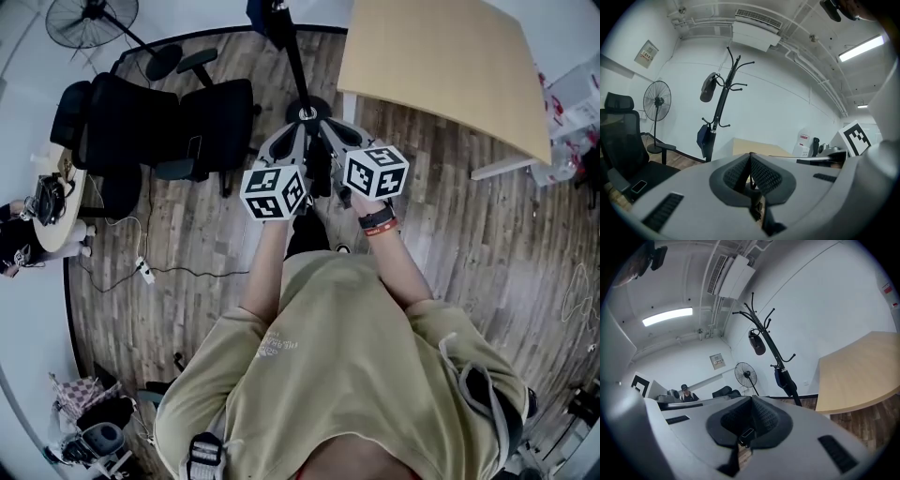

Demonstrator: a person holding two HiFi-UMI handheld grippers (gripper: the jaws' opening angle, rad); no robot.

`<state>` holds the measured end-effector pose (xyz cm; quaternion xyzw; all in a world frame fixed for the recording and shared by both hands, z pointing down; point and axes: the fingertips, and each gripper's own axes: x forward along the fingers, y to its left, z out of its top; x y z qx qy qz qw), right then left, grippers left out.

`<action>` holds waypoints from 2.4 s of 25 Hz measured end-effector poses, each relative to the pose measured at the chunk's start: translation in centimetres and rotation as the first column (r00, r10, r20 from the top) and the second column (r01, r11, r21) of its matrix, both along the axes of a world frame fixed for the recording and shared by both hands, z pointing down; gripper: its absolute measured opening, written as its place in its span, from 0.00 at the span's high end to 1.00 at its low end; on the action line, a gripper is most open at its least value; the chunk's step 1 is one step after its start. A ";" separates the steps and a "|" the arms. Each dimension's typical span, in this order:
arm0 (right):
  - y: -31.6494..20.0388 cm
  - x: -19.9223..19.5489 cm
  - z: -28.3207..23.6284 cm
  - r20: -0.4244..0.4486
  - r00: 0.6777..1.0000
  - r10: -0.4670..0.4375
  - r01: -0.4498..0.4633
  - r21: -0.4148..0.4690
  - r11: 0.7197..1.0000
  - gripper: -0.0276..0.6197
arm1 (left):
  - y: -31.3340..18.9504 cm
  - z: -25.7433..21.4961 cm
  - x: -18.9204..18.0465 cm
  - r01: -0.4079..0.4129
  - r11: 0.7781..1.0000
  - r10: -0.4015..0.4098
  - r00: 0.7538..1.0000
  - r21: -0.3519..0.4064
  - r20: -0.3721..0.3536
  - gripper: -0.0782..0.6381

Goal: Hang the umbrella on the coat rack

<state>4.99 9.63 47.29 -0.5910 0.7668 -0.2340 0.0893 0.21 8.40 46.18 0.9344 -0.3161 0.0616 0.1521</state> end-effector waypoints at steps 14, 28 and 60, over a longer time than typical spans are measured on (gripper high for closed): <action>-14.2 -1.2 1.0 -0.010 1.000 0.007 -0.008 -0.084 0.996 0.93 | -14.5 1.3 -1.0 -0.011 0.998 0.010 1.000 -0.057 -0.017 0.86; -24.6 -0.2 -0.3 -0.011 0.997 0.072 -0.072 -0.049 0.996 0.93 | -25.3 -0.1 0.4 -0.088 0.996 0.088 0.996 -0.006 -0.019 0.86; -38.5 7.7 -1.1 0.061 0.998 0.029 -0.026 -0.045 0.999 0.93 | -39.2 -1.1 8.3 -0.061 0.998 0.061 0.998 0.031 0.010 0.86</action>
